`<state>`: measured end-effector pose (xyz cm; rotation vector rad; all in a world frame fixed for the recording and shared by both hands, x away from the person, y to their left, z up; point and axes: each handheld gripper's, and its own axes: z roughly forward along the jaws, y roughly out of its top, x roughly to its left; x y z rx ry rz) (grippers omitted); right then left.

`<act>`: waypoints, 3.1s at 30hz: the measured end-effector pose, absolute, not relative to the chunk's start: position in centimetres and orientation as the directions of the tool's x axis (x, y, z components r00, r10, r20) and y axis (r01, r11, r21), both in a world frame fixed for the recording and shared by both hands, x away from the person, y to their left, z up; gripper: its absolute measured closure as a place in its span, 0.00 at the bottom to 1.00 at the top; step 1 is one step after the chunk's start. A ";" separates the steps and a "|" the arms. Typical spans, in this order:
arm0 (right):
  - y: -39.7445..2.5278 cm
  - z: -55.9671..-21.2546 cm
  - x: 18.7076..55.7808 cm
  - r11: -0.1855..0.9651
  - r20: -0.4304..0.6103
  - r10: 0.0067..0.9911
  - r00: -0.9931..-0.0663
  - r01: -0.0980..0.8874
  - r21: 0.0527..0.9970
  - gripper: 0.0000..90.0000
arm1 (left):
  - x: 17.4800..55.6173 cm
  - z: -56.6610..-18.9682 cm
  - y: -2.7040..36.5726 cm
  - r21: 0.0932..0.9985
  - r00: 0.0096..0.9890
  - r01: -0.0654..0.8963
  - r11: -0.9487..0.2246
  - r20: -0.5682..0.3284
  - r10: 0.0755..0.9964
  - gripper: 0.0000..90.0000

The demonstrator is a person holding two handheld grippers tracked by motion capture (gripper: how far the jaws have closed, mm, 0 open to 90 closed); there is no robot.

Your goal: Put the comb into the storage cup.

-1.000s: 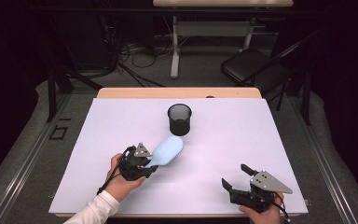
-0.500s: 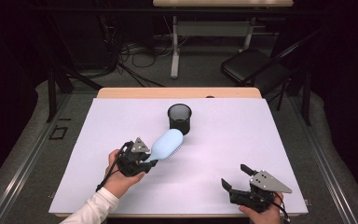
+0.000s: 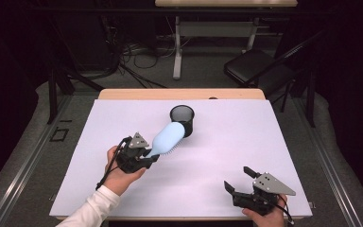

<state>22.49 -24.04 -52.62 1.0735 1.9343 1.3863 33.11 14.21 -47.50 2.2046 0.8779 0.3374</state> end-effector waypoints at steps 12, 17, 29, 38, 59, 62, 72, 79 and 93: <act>-24.1 -52.6 22.5 0.155 0.038 0.836 -0.547 0.301 0.941 0.16 | 33.8 -45.4 15.0 0.742 0.717 0.480 -0.468 -0.025 0.697 0.77; -24.1 -52.6 22.5 0.157 0.036 0.836 -0.548 0.302 0.940 0.16 | 34.1 -44.8 15.2 0.758 0.708 0.475 -0.447 -0.028 0.705 0.77; -24.1 -52.6 22.8 0.156 0.046 0.836 -0.547 0.317 0.936 0.16 | 35.0 -44.2 14.8 0.787 0.691 0.460 -0.412 -0.025 0.723 0.77; -23.7 -51.4 23.3 0.158 0.063 0.833 -0.550 0.345 0.925 0.16 | 35.6 -44.3 14.6 0.809 0.685 0.451 -0.377 -0.042 0.728 0.77; -22.9 -47.7 27.7 0.191 0.112 0.804 -0.584 0.433 0.881 0.16 | 36.4 -43.0 14.7 0.851 0.676 0.406 -0.332 -0.036 0.736 0.77; -22.8 -47.3 28.4 0.187 0.126 0.802 -0.583 0.446 0.875 0.16 | 36.5 -42.9 14.6 0.855 0.675 0.406 -0.324 -0.041 0.737 0.77; -22.6 -46.3 30.3 0.174 0.161 0.801 -0.577 0.481 0.859 0.16 | 36.7 -42.9 14.5 0.859 0.671 0.400 -0.318 -0.039 0.740 0.77; -22.0 -45.3 31.4 0.188 0.155 0.798 -0.582 0.485 0.854 0.16 | 36.9 -42.8 14.3 0.861 0.671 0.399 -0.315 -0.041 0.740 0.77; -20.8 -43.8 34.1 0.198 0.168 0.799 -0.577 0.516 0.833 0.16 | 37.2 -42.7 13.9 0.861 0.673 0.395 -0.321 -0.033 0.739 0.77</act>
